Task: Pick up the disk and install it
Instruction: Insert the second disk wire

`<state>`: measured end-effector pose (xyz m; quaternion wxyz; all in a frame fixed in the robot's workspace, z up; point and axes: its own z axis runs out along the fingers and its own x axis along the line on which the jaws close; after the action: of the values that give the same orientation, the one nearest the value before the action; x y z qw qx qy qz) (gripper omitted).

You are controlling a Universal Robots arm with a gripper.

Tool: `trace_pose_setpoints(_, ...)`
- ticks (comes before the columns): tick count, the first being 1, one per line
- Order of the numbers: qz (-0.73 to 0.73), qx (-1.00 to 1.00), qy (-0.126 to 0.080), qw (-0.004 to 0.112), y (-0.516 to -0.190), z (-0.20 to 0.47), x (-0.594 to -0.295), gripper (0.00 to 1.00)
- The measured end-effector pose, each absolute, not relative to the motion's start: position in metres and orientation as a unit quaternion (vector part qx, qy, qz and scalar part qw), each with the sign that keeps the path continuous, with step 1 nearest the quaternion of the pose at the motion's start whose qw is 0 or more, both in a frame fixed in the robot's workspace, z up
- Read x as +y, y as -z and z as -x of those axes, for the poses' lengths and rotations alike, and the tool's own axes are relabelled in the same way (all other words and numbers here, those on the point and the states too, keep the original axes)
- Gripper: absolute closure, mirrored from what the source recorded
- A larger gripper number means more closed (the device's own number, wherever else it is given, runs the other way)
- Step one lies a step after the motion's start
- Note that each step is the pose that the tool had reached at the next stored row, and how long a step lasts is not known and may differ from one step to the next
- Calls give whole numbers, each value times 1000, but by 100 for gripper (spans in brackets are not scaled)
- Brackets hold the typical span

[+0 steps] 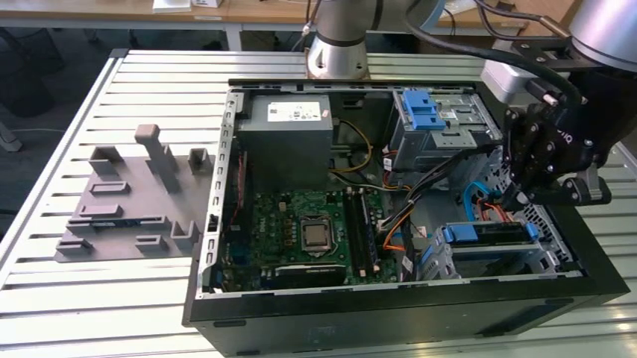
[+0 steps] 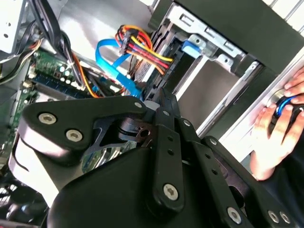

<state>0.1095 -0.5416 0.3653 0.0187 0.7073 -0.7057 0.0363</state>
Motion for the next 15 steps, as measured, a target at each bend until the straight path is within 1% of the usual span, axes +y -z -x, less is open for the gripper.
trace_pose_setpoints(3,-707,-706,-32,21,-367,-109,-542,89)
trace_pose_setpoints(15,-708,-706,-30,19,-370,-104,-540,89)
